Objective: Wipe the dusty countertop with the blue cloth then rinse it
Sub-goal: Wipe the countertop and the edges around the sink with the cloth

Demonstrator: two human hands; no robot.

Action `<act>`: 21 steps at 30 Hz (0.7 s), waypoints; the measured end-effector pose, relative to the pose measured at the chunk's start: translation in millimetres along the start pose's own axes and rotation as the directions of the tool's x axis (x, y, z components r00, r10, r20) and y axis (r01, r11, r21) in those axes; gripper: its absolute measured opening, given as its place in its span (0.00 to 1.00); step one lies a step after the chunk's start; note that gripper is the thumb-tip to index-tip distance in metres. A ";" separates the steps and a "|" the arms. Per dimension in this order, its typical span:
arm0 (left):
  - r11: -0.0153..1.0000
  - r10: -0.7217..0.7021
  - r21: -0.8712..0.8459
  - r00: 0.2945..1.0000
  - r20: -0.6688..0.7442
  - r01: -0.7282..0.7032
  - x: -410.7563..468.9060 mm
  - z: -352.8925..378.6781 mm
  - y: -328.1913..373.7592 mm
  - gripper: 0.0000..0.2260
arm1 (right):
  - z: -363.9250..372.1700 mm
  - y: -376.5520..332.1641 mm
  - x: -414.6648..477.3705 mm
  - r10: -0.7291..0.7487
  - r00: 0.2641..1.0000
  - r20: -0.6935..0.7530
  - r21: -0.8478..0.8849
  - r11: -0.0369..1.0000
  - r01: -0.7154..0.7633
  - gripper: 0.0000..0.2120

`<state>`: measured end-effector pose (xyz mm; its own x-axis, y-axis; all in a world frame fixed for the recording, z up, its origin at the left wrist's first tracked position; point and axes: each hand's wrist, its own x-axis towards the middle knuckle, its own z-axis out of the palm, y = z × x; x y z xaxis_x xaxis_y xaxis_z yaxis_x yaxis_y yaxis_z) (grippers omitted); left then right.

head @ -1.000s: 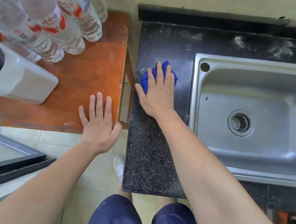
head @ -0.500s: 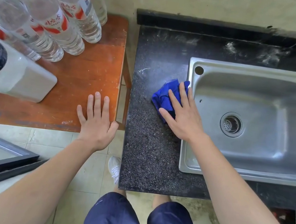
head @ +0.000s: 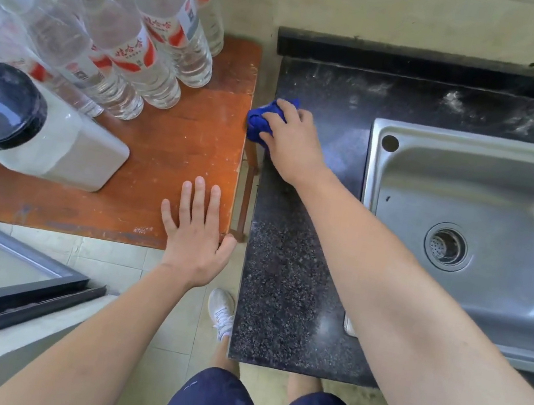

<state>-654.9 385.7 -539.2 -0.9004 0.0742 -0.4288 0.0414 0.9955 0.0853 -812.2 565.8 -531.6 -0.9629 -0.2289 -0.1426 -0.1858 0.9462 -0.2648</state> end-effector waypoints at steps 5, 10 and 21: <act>1.000 -0.006 -0.004 0.999 -0.034 0.006 -1.7 0.9 2.5 0.38 | -15.7 87.8 -69.6 0.220 0.898 -0.382 0.173 0.971 -0.165 0.18; 1.000 0.003 0.013 1.000 -0.019 -0.003 -1.7 -0.6 2.1 0.40 | 12.1 90.1 -85.0 0.457 0.855 -0.245 -0.002 0.882 -0.471 0.26; 1.000 0.002 -0.004 1.000 -0.007 -0.002 -2.6 -1.1 0.9 0.38 | -0.5 17.8 28.9 0.227 0.960 -0.165 0.104 0.972 -0.212 0.22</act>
<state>-653.0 386.4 -537.0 -0.9035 0.0754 -0.4220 0.0414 0.9951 0.0893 -843.4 576.2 -540.0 -0.9987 0.0329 -0.0396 0.0441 0.9444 -0.3259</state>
